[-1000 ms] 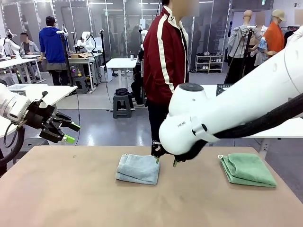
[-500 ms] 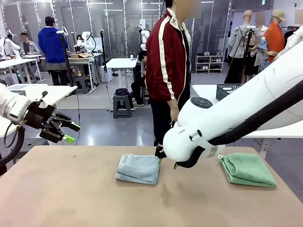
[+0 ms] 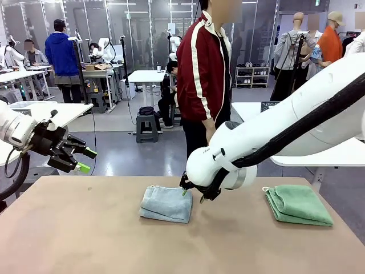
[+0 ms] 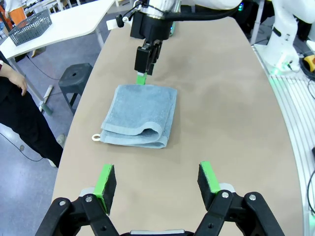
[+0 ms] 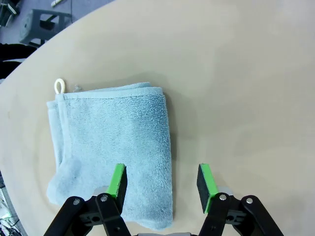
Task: Fold the towels and place them in the basket.
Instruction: Stack the folded Towel with hook on the right side of the table.
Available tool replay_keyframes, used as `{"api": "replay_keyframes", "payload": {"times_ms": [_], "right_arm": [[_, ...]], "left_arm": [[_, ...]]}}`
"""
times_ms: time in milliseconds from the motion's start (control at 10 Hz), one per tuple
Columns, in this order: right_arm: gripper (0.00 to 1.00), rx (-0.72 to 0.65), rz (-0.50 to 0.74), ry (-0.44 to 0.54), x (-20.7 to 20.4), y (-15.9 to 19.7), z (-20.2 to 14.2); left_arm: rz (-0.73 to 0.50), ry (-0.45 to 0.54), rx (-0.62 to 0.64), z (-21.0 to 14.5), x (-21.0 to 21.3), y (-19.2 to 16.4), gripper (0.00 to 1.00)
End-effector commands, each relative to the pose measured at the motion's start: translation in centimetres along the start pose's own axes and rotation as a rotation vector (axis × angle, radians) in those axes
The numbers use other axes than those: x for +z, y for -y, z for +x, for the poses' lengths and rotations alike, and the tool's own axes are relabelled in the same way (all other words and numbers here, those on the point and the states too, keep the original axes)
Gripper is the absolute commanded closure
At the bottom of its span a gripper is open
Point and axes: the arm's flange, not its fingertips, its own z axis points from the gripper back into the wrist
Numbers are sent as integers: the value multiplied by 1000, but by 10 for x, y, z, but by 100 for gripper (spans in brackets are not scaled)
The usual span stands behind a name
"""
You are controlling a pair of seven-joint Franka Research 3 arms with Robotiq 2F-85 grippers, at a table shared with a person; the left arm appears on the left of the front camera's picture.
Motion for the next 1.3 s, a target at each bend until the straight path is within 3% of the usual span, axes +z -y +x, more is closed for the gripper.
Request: {"api": "replay_keyframes", "payload": {"times_ms": [0,500,1200], "right_arm": [[27,4,19,-35,-10,-2,7],[27,43,15,-123,-31,-14,8],[93,63,-19,-125,-29,-16,7]], "left_arm": [[5,4,2,0,0,0,15],[5,4,2,0,0,0,15],[5,4,2,0,0,0,15]]}}
